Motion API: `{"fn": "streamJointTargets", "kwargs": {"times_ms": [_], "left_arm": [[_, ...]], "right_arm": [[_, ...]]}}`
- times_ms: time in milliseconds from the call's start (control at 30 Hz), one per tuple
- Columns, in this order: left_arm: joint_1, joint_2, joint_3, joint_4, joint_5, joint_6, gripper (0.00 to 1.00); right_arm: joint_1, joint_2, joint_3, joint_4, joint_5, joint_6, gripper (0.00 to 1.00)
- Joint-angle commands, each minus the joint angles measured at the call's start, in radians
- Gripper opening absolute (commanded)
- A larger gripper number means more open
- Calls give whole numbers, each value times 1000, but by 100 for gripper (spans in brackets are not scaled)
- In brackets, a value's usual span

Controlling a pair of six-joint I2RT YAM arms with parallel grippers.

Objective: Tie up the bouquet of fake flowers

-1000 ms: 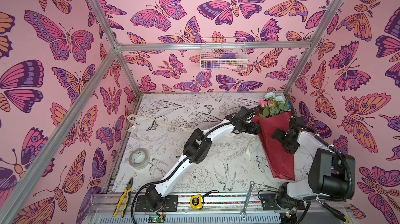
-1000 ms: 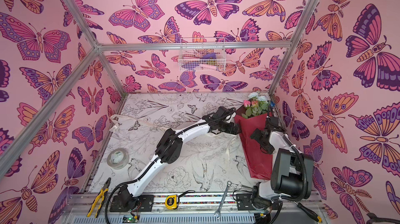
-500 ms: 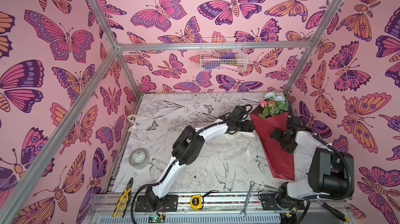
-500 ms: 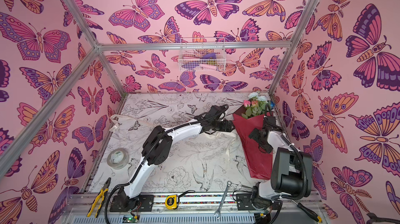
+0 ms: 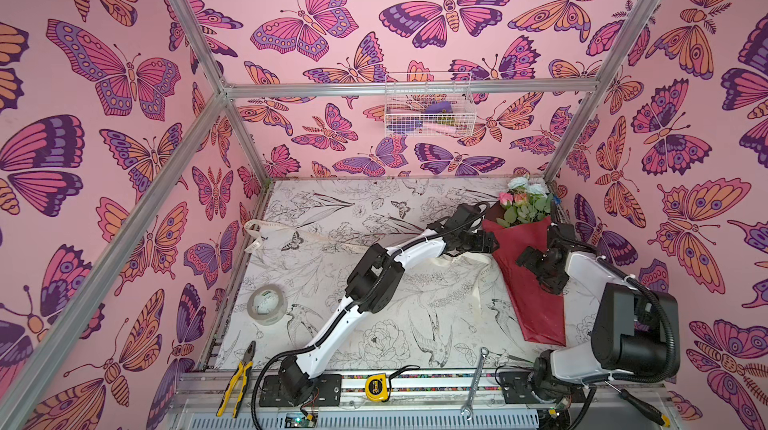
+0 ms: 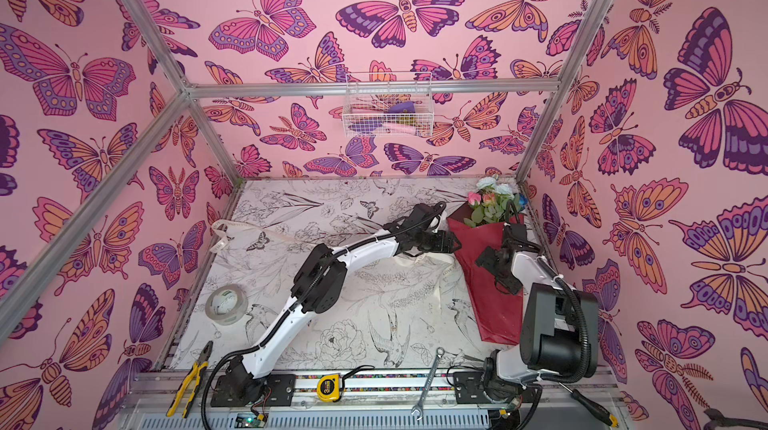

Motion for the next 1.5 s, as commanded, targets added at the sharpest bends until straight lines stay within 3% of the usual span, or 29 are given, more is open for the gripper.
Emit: {"fn": "streamJointTargets", "kwargs": {"times_ms": [0, 233, 333, 533, 667, 733, 867, 933, 1067, 1167, 1467], "left_arm": [[0, 39, 38, -32, 27, -2, 77], [-4, 97, 117, -39, 45, 3, 58], [-4, 119, 142, -58, 33, 13, 44], [-4, 158, 173, -84, 20, 28, 41], [-4, 163, 174, -85, 9, 35, 34], [-4, 167, 179, -84, 9, 34, 33], [-5, 176, 188, -85, 9, 31, 22], [-7, 180, 188, -85, 9, 28, 18], [-17, 182, 187, -85, 13, 30, 11], [-20, 186, 187, -88, 9, 23, 1], [-23, 187, 191, -88, 5, 14, 0]], "right_arm": [[7, 3, 1, -16, -7, 2, 99], [0, -12, 67, -104, -12, -49, 99], [-32, -44, 86, -142, -29, -74, 99], [-144, -88, 100, -173, -67, -110, 99], [-226, -40, 102, -163, -150, -143, 99], [-228, 1, 115, -155, -195, -167, 99], [-223, 64, 115, -101, -347, -191, 99], [-204, 73, 112, -84, -368, -192, 99], [-131, 88, 128, -104, -320, -208, 99], [-68, 136, 141, -126, -249, -212, 99], [69, 243, 188, -190, -78, -207, 99]]}}
